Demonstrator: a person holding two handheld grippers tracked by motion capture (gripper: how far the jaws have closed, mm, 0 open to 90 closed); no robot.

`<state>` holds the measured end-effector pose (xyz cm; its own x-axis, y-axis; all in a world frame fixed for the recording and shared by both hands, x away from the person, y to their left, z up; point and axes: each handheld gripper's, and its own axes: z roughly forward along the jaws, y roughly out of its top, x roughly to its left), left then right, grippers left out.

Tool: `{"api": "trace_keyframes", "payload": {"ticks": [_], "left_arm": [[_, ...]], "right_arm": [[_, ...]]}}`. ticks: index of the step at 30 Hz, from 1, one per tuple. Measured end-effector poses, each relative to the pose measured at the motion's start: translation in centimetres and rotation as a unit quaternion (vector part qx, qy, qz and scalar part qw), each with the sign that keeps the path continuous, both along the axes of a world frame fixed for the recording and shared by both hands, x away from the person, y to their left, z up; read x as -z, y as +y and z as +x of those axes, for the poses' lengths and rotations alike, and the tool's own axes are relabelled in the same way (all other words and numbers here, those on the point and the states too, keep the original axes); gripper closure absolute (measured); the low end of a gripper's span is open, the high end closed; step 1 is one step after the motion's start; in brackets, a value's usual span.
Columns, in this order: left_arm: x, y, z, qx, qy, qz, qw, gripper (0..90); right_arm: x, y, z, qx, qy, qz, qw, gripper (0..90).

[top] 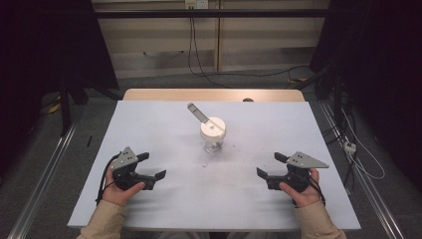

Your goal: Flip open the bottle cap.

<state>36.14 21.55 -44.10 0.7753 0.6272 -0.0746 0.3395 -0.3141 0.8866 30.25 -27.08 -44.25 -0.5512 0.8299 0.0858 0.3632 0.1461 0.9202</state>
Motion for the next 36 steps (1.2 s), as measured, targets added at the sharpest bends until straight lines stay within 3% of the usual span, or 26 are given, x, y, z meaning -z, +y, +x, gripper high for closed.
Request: {"api": "trace_keyframes", "payload": {"ticks": [23, 36], "left_arm": [[0.2, 1.8, -0.9, -0.008, 0.007, 0.0, 0.9999, 6.6], [0.4, 1.8, -1.0, -0.005, 0.008, 0.001, 1.0, 6.6]], "right_arm": [[1.1, -1.5, -2.2, 0.016, 0.011, -0.011, 0.9998, 11.3], [1.2, -1.7, -2.3, 0.016, 0.008, -0.018, 0.9997, 11.6]]}}
